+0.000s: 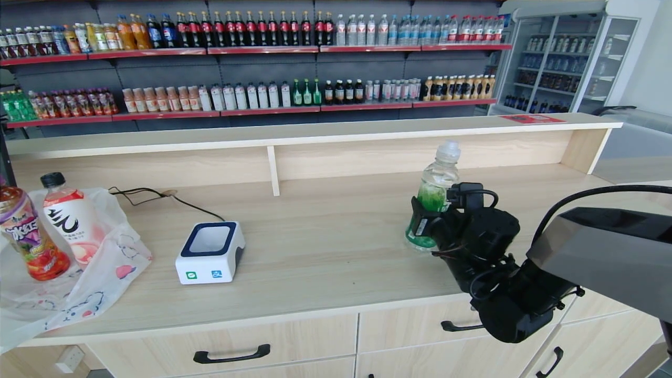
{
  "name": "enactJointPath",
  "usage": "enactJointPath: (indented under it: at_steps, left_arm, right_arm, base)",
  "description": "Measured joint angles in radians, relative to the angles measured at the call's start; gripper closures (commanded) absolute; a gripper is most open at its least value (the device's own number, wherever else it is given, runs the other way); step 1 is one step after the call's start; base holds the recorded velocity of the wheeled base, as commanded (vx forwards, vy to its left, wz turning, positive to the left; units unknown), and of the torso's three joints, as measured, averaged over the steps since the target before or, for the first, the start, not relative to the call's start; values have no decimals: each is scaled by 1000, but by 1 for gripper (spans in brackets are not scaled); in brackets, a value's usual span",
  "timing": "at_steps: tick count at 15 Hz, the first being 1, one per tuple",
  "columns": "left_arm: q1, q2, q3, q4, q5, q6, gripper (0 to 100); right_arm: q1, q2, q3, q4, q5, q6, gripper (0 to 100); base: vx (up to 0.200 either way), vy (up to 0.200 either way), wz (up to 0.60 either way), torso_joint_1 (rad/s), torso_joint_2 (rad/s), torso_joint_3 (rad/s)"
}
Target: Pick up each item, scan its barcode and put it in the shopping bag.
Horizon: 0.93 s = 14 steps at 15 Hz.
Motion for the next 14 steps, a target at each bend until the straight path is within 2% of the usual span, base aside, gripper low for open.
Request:
enactJointPath:
  at_steps: [9,14]
  left_arm:
    - [0,0,0,0,0,1,0]
    - [0,0,0,0,0,2,0]
  right_arm:
    - [0,-36,13,3,0,3,100]
    - [6,-108,66,0,1,17,100]
  base:
    - [0,0,0,0,0,0]
    - [0,0,0,0,0,0]
